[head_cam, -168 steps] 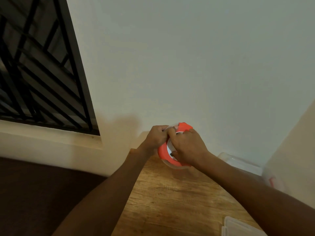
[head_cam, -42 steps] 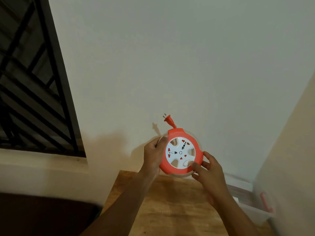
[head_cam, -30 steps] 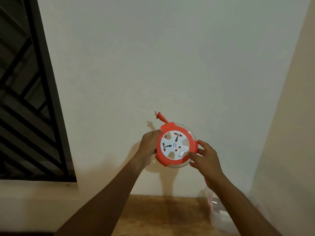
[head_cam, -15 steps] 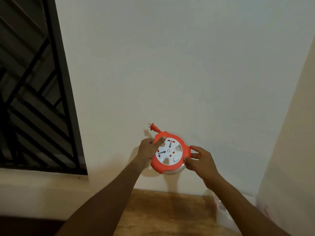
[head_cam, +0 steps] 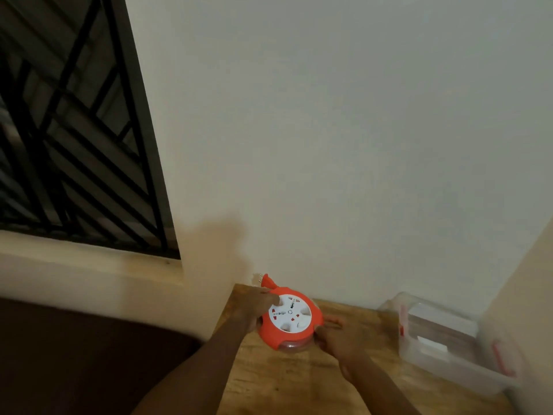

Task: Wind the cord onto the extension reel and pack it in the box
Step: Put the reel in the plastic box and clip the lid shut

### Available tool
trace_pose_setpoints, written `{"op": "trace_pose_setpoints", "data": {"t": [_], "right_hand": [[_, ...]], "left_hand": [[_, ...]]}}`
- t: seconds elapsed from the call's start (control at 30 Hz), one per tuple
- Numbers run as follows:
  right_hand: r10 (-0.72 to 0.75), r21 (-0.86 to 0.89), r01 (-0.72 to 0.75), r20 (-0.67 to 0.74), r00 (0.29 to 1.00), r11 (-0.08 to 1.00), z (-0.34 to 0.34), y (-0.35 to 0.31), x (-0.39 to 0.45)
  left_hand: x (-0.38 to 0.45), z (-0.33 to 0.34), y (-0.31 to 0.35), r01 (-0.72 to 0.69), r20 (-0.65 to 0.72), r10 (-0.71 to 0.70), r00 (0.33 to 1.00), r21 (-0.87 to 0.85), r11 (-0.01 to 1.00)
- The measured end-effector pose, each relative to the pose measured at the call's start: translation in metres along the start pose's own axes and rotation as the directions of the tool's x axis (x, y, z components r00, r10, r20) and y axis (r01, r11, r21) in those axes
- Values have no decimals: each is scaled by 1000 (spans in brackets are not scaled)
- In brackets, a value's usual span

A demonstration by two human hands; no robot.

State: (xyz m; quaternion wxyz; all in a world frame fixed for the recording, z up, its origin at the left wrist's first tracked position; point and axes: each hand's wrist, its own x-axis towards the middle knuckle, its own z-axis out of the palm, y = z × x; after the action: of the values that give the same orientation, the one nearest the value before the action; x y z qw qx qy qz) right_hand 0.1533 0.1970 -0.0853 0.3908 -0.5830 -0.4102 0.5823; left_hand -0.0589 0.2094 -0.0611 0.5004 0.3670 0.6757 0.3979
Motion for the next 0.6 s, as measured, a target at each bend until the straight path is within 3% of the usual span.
{"op": "trace_pose_setpoints", "data": {"t": [0.23,0.6], "right_hand": [[67,-126,-64,19,998,990,26,47,8],[49,-231,-37,50,998,972,54,87,35]], "left_hand": [[9,-13,-59,193,-6,-194,981,-68,979],[33,-28,-94,217,-65,-220,973,-51,975]]}}
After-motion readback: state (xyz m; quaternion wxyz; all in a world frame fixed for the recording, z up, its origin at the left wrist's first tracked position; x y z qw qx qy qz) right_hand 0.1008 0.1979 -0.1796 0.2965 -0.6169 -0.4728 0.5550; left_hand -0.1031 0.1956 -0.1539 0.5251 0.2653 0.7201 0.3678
